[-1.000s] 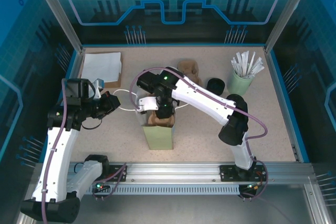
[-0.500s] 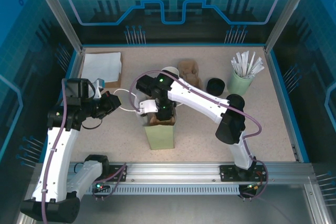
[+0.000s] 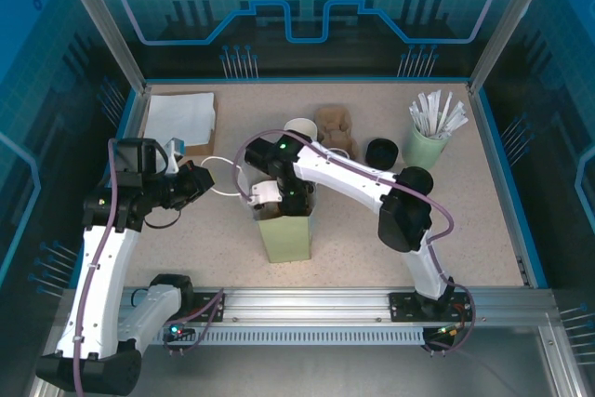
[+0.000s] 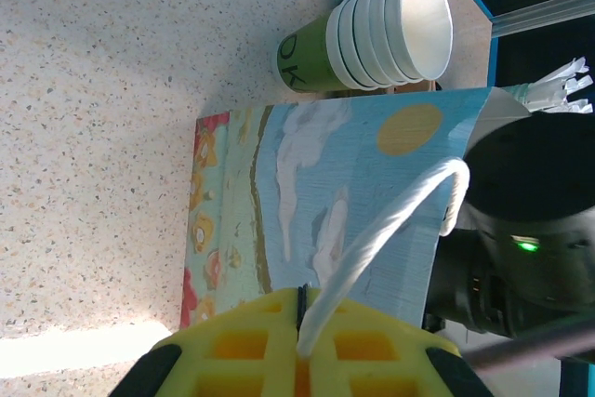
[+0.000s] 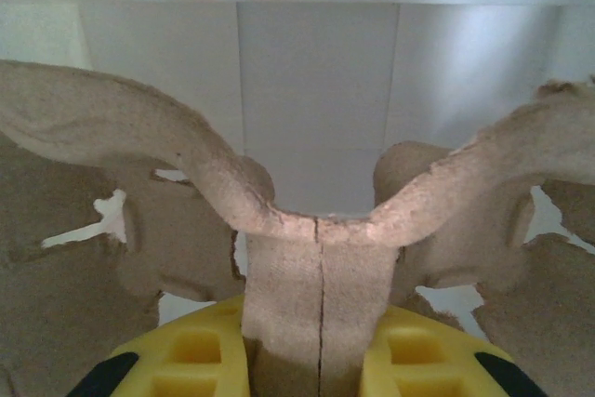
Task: Pack the takeout coffee
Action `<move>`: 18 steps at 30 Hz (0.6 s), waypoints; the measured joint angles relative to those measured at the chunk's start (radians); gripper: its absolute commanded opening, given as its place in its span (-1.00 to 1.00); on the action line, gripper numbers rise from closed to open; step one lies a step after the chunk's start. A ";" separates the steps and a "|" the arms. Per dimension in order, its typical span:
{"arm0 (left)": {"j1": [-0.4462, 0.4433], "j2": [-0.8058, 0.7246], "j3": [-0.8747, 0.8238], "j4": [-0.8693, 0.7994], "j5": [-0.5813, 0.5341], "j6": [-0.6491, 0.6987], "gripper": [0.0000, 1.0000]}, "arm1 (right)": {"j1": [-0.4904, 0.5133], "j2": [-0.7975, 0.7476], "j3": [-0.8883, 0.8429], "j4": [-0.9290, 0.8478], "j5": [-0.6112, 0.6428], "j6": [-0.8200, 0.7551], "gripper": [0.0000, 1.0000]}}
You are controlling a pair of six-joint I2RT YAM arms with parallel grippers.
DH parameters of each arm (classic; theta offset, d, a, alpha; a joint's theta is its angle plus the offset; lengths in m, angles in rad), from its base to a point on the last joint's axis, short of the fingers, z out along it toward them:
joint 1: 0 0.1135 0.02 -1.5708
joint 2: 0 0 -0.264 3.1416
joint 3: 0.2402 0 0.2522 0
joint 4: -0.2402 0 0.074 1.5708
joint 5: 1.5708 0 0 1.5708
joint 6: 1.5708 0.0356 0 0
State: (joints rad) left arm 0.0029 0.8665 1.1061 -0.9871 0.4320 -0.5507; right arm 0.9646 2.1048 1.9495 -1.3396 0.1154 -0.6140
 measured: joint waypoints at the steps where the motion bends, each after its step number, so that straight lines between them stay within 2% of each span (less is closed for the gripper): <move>1: 0.000 0.000 0.000 0.000 0.000 0.000 -0.83 | -0.002 0.004 -0.007 0.006 -0.001 0.000 -0.53; 18: 0.000 0.017 0.032 0.018 0.003 -0.001 -0.83 | -0.023 0.029 -0.092 0.037 0.019 -0.008 -0.42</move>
State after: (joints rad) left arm 0.0029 0.8833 1.1378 -0.9688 0.4347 -0.5514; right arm 0.9413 2.1342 1.8572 -1.3029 0.1345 -0.6220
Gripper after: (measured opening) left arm 0.087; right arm 0.290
